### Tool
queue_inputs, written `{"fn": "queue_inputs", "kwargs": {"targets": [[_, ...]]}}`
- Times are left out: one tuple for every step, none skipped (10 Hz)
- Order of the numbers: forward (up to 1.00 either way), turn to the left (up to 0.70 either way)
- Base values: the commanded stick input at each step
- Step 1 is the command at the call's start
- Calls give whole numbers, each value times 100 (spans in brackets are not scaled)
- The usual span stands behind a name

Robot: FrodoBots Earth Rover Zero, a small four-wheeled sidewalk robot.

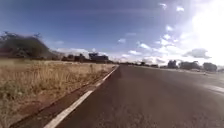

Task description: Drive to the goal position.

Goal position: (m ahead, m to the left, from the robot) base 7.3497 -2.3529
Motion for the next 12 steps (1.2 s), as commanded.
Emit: {"fn": "queue_inputs", "kwargs": {"targets": [[50, 0], [50, 0], [50, -50], [50, -50], [50, -50], [50, -50], [50, -36], [50, -12], [50, 0], [50, 0], [50, 0], [50, 0]]}}
